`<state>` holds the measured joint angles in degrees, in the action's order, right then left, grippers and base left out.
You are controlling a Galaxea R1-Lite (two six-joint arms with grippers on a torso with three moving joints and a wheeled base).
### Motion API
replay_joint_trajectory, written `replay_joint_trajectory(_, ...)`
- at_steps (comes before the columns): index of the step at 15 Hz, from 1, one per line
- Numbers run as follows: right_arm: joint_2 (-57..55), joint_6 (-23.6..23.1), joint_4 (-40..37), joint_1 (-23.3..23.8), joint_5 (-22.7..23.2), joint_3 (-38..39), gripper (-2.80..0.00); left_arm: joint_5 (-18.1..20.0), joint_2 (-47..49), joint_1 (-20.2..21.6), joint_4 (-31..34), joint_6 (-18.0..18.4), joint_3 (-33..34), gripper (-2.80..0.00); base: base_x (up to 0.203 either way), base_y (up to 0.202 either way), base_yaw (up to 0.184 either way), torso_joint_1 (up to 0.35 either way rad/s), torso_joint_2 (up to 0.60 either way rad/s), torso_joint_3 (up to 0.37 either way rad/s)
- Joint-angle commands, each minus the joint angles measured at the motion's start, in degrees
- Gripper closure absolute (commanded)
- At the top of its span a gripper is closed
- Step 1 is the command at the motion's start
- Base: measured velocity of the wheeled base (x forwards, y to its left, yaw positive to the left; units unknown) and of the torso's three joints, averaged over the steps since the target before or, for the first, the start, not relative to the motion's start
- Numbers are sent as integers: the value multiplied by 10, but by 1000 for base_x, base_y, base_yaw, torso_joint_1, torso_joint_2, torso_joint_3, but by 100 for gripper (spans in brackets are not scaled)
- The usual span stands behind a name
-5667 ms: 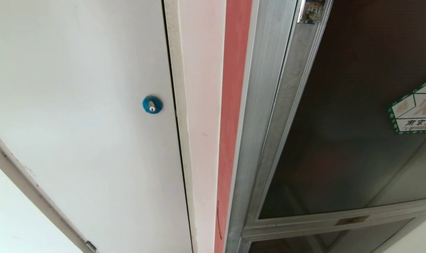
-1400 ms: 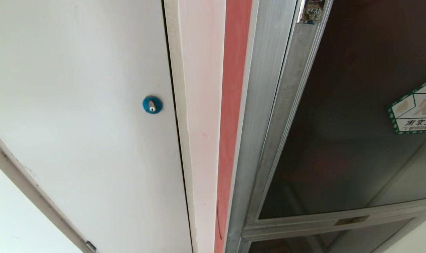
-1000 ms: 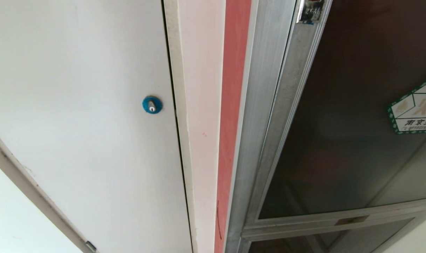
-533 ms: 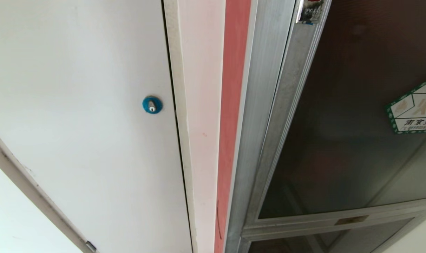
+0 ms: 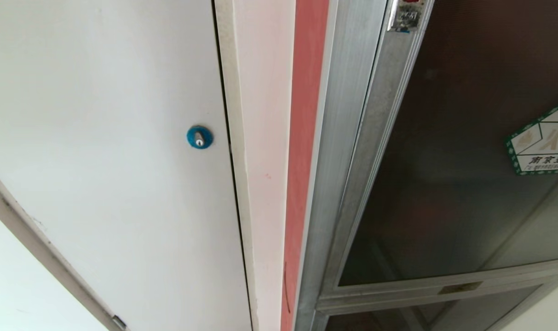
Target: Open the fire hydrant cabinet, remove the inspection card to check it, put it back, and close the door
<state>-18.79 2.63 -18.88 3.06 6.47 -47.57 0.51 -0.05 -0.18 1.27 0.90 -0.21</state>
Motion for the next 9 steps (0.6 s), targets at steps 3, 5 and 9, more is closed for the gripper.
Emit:
replay_joint_trajectory(3, 56, 0, 1, -28, 3, 72, 0, 0, 0, 0, 1, 0, 0, 0, 0, 0, 0, 0, 0, 0)
replay_joint_trajectory(5, 104, -1, 6, -31, 4, 135, 0, 0, 0, 0, 0, 0, 0, 0, 0, 0, 0, 0, 0, 0)
replay_joint_trajectory(9, 183, -6, 60, -32, 1, 272, 0, -1, 0, 0, 0, 0, 0, 0, 0, 0, 0, 0, 0, 0)
